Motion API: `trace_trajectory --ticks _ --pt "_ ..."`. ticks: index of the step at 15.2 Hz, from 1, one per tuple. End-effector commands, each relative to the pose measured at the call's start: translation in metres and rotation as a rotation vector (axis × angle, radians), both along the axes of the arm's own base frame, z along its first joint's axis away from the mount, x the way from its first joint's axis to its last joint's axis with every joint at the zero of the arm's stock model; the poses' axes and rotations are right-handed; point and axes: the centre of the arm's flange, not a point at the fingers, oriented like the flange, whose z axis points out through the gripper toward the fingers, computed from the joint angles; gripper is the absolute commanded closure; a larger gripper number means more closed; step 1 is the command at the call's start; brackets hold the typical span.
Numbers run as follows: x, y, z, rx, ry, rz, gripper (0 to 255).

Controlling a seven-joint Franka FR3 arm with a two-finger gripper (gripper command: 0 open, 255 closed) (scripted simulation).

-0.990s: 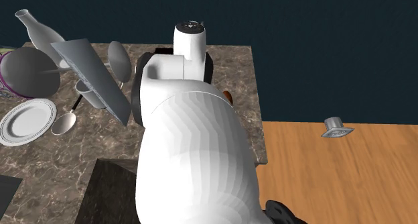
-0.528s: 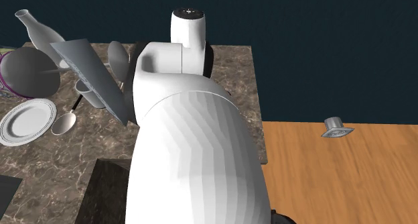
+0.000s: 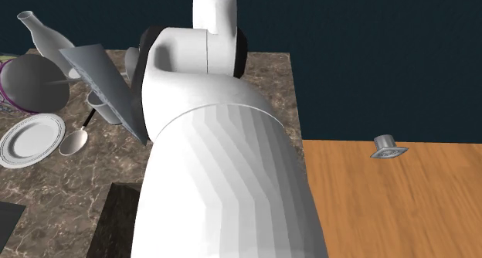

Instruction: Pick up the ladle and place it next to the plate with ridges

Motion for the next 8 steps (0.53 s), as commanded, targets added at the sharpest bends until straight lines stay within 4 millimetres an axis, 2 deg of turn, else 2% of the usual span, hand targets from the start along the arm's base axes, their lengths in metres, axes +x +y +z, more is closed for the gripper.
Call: trace_trajectory --ticks 1,3,8 --pt "0.000 0.000 0.010 0.000 0.000 0.000 255" --pt "0.000 0.000 0.020 0.000 0.000 0.000 255" --pt "0.000 0.066 0.020 0.000 0.000 0.000 255"
